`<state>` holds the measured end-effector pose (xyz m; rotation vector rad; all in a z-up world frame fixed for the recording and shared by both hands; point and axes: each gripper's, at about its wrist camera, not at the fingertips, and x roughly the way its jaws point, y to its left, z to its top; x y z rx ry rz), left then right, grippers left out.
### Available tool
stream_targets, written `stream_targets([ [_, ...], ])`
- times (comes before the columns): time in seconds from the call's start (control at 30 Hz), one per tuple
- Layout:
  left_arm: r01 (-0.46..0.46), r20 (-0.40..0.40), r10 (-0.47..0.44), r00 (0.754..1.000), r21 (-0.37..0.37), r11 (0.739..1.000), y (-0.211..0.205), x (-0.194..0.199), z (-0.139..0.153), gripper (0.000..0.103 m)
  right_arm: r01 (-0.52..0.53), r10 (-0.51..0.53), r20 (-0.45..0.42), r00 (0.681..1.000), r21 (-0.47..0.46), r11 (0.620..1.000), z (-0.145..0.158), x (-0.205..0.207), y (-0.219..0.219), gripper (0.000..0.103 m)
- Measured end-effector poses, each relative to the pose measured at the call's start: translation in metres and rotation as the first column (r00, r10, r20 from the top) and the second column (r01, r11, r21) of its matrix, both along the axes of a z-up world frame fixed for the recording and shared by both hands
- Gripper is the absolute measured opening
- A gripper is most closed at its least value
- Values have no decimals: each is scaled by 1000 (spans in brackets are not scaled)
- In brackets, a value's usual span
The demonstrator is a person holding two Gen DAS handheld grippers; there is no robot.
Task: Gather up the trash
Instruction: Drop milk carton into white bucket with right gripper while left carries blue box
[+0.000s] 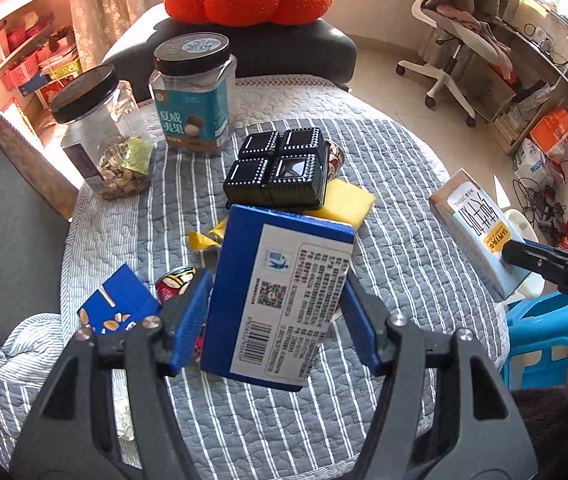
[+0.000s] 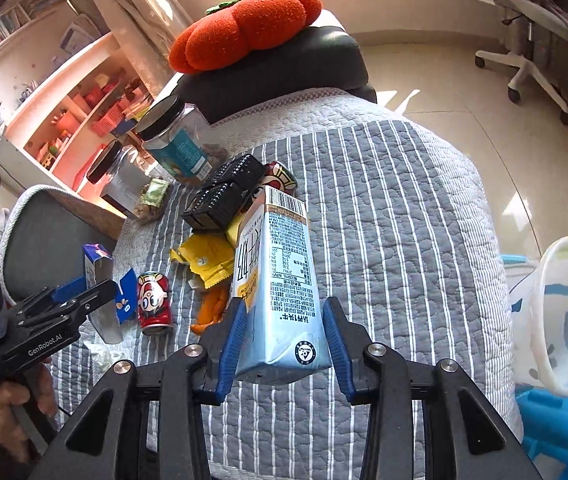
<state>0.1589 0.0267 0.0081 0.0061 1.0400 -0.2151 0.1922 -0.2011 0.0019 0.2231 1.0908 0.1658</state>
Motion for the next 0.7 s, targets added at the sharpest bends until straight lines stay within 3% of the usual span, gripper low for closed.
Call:
stream_targets([
  [0.37,155,19,-154,988,-26,988,-110,4,3,65,237,-238,-22,971,-44,971,5,-50,-127,40],
  [0.7,227,6,-227,974,-34,973,-175,7,-10,65,408,-415,-114,903,-80,910,-21,-74,-217,40],
])
